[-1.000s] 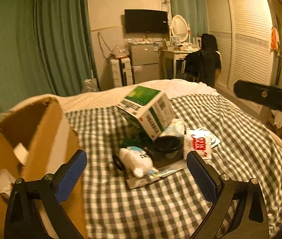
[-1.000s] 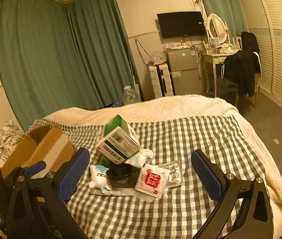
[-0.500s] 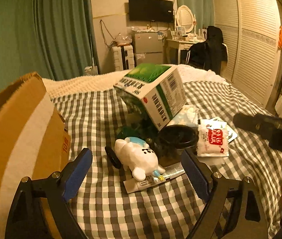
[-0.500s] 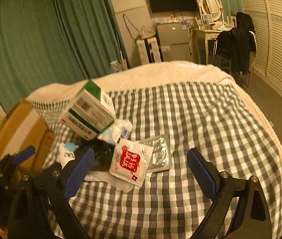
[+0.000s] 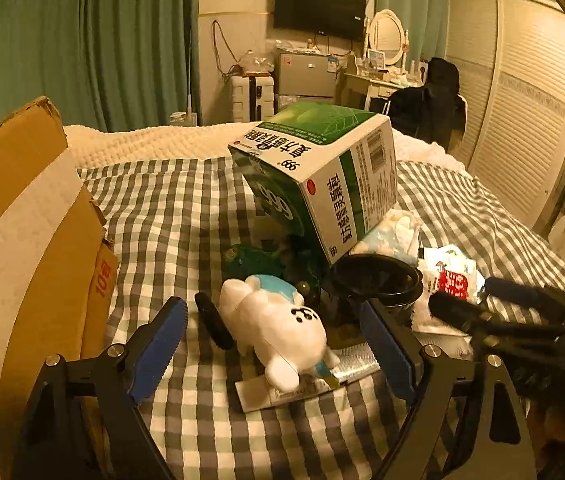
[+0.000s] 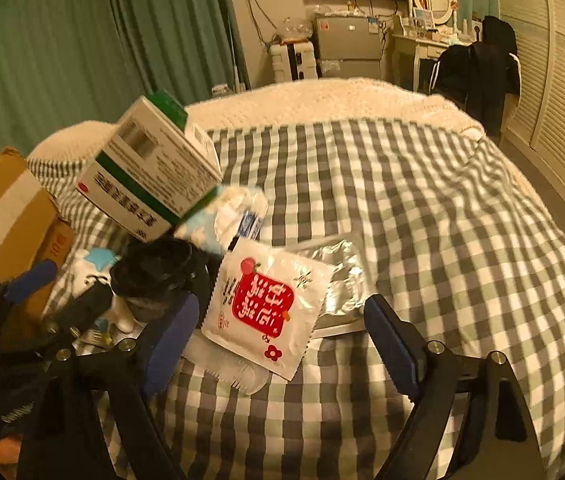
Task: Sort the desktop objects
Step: 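Grasp the white plush toy with the left tool while the right grasps the red-printed sachet, then lift and carry the plush toy and sachet with both tools over the cardboard box, then open the left tool to drop the plush toy while the right drops the sachet into the box, then move both tools back toward the remaining items on the bedspread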
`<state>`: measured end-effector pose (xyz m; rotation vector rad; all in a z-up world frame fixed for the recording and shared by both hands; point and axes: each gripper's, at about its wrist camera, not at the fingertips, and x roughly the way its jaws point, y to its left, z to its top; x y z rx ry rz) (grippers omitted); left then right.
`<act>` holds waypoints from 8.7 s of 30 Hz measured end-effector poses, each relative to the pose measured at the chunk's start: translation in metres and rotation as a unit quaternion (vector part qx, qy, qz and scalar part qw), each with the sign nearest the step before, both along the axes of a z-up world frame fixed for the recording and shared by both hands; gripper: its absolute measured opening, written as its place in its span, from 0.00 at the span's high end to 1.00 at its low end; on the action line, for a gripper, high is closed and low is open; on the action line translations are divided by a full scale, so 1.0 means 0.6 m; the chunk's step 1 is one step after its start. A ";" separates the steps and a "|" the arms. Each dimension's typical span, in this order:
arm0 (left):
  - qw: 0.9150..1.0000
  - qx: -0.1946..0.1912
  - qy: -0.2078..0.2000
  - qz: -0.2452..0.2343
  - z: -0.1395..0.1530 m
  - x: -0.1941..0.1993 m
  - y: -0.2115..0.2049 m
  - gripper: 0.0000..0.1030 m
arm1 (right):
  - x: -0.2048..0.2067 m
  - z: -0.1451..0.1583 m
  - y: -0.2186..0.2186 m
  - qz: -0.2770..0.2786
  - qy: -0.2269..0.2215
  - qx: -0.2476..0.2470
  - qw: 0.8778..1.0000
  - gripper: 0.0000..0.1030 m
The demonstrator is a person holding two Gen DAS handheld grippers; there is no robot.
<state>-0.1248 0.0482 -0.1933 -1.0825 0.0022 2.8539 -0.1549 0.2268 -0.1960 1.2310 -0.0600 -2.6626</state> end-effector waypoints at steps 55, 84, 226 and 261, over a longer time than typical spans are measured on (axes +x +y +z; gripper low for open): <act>0.995 -0.020 0.093 -0.031 0.165 0.124 0.016 0.57 | 0.101 0.156 0.046 -0.019 0.090 -0.104 0.990 0.99; 0.989 -0.022 0.147 0.007 0.297 0.253 -0.076 0.57 | 0.214 0.306 -0.002 0.050 0.187 -0.133 0.972 0.99; 0.990 0.053 0.120 0.055 0.317 0.255 -0.173 0.04 | 0.276 0.359 -0.045 0.047 0.276 -0.115 0.953 0.00; 0.999 -0.002 0.033 -0.037 0.135 0.091 0.058 0.00 | 0.076 0.140 0.108 -0.021 0.134 0.024 0.990 0.08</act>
